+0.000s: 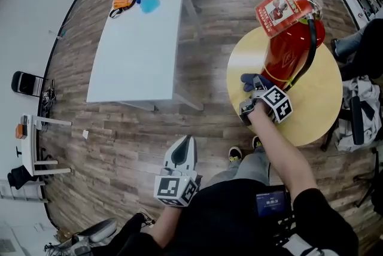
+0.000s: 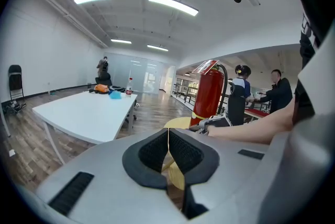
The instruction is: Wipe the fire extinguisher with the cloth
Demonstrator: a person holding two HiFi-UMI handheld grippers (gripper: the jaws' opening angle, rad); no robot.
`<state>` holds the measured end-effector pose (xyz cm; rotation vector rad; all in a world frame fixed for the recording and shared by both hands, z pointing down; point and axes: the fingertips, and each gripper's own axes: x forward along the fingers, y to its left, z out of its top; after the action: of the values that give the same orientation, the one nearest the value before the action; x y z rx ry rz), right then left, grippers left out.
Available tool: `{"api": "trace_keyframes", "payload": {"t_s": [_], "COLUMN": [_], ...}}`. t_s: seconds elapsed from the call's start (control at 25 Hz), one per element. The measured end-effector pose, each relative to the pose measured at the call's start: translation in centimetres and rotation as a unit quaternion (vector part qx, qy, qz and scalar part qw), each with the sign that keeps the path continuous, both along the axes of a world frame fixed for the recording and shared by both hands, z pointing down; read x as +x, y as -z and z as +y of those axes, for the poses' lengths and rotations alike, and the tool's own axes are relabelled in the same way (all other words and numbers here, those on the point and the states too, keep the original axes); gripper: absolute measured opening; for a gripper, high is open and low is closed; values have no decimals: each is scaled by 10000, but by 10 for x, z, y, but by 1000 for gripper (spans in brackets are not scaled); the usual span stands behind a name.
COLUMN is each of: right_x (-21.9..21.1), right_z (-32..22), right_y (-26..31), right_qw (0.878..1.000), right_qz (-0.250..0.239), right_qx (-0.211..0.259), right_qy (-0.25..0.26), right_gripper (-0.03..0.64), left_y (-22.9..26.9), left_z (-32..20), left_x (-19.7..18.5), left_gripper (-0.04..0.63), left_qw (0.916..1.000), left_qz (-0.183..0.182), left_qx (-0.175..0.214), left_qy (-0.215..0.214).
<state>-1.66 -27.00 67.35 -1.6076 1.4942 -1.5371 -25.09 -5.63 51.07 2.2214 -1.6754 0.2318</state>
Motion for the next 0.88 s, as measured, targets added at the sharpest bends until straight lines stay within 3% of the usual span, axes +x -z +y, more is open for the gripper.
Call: {"api": "trace_keyframes", "payload": {"t_s": [0.12,0.28,0.48,0.72,0.88], "right_x": [-10,-19,-16,-14,-13], "right_z": [-7,-16,-19,-22,-27], "right_y": [75,192,289,317,308], "right_qw": [9974,9838,9645,9539,9545], "right_qz": [-333,-743,-1297,-1844,-1641], "right_qx": [647,1631,2301,2355,2474], "right_qy": [-16,53,-63,-267,-281], "right_gripper": [71,71,71,71,71], "left_y": [-1,4,18,22,19], "left_z": [2,-1,-7,-8,-4], "left_x": [2,15,26,19,11], "left_gripper": [23,23,23,23,23], "left_qw": [9999,9993,9982,9982,9987], "left_qz": [102,181,267,274,272], "left_qx": [40,183,354,410,366], "left_qy": [-48,-266,-404,-353,-233]}}
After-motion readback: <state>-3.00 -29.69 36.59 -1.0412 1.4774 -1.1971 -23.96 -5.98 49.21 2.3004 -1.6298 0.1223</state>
